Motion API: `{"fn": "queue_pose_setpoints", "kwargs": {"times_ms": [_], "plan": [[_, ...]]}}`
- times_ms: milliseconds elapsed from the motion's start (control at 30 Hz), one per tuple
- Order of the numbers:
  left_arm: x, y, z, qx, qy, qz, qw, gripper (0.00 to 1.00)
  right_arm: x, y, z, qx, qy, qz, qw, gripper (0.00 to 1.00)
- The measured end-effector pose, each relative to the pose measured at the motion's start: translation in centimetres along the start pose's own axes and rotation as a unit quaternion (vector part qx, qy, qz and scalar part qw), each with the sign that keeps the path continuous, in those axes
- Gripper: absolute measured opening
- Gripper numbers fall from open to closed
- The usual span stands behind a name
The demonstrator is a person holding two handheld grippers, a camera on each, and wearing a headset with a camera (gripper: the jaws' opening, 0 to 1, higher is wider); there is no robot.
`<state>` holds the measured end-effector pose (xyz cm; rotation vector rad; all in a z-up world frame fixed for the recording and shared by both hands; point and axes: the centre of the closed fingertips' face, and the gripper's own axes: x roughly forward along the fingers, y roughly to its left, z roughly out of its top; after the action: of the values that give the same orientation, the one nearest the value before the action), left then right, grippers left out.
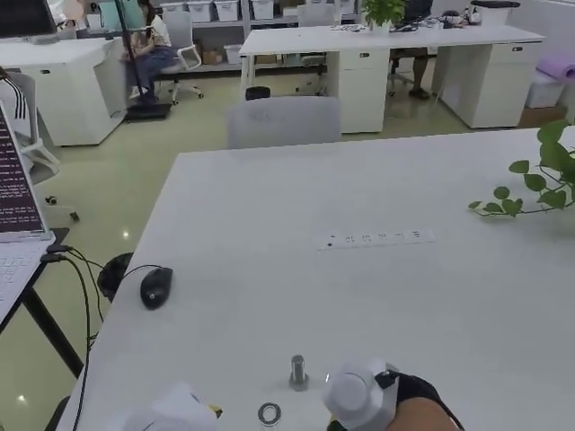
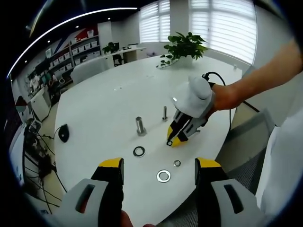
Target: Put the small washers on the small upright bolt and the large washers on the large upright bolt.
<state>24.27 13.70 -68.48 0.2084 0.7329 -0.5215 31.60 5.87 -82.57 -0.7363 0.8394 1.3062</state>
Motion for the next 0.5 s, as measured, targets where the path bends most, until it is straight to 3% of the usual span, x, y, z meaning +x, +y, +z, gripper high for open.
{"fn": "queue_pose_setpoints", "kwargs": {"times_ms": [200,500], "plan": [[0.1,-0.4,-0.7,-0.004,0.003,-0.003,1.0000,0.60,-0.5,0.3,-0.7,0.007,-0.004,0.006,0.9999,0.14],[-0.1,-0.5,-1.8,-0.021,0.004,0.002,0.9998,0.60,-1.6,-0.7,-1.5,0.038,-0.016,0.009,0.9991,0.13]]}}
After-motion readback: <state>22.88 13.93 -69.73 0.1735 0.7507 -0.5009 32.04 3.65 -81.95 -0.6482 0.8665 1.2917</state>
